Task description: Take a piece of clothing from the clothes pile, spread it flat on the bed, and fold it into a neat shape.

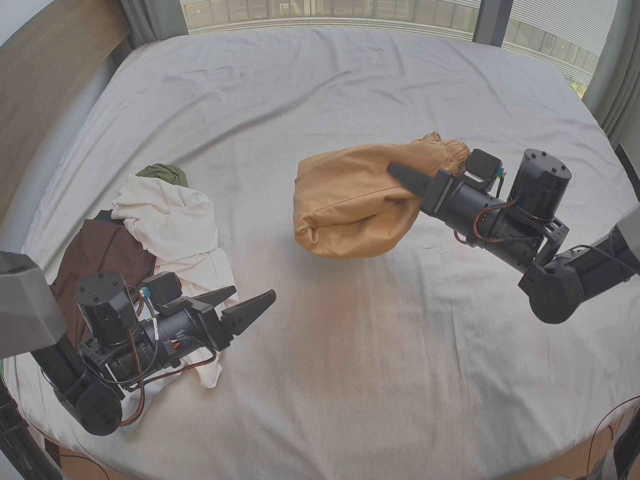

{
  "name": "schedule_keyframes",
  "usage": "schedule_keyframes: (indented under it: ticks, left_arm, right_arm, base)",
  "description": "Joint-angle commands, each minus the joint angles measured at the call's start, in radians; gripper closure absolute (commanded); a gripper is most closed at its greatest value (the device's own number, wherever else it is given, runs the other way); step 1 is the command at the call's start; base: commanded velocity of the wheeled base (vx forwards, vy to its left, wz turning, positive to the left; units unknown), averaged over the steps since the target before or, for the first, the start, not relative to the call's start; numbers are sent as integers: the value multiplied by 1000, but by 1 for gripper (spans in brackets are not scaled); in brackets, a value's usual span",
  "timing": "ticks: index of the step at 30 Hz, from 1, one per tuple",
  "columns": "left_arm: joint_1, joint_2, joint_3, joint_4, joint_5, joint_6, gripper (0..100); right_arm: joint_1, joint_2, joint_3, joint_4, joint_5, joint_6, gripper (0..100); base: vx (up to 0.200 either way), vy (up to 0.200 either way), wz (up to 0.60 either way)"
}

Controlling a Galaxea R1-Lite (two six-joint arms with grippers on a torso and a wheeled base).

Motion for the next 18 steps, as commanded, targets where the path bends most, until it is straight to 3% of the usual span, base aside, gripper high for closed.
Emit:
schedule_keyframes:
  ticks: [1, 18]
  left_arm:
    - [4, -2, 0, -1, 0, -1, 0]
    - [4, 7, 1, -1, 0, -4, 0]
  right_arm:
    - [-26, 39, -68, 23, 0, 0, 100]
    - [-64, 164, -300, 125, 2, 0, 100]
  base:
    - [0, 0, 0]
    - [0, 0, 0]
